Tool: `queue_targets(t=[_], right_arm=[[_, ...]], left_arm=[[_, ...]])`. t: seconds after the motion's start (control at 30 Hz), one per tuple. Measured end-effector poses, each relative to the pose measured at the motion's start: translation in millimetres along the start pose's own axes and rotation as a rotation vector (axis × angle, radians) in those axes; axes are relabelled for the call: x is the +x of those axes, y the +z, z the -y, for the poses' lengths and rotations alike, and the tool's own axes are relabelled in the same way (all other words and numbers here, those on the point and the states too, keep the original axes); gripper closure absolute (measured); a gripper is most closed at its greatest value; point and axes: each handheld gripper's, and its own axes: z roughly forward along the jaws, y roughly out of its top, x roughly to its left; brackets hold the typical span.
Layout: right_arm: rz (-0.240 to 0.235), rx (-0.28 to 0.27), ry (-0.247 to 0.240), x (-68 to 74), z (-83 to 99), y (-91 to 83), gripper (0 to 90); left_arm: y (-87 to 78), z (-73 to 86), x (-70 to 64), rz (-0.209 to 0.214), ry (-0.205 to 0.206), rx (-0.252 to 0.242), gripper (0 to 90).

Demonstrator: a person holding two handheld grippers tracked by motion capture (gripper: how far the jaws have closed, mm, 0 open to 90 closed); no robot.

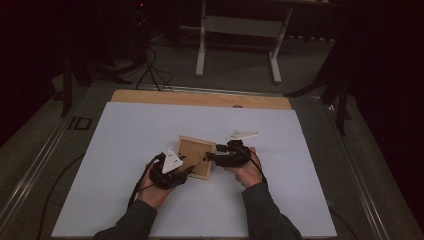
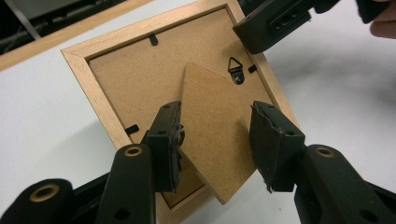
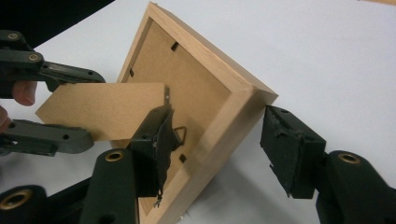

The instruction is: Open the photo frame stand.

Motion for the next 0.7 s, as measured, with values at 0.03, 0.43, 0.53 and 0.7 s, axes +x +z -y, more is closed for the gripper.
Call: queue_targets(t=[0.03, 0.43, 0.53, 0.7], right_arm=[[-0.006, 0.0, 0.003, -0.7, 0.6, 0.6, 42.7], [-0.054, -0.032, -0.007, 1.8, 1.6, 2.5, 51.8], [-0.044, -0.035, -0.029, 4.6, 1.9, 0.6, 52.1], [-0.034, -0.043, -0.046, 8.5, 2.9, -3.1, 53.9]], left_arm=[[-1.0, 1.5, -0.8, -0.003, 0.02, -0.006, 55.2], [-6.0, 12.6, 1.2, 0.03, 0.009, -0.008, 55.7], [-5.7, 14.9, 0.4, 0.025, -0.019, -0.012, 55.6], [-3.1, 17.0, 7.1, 0.069, -0.096, 0.028, 55.5]])
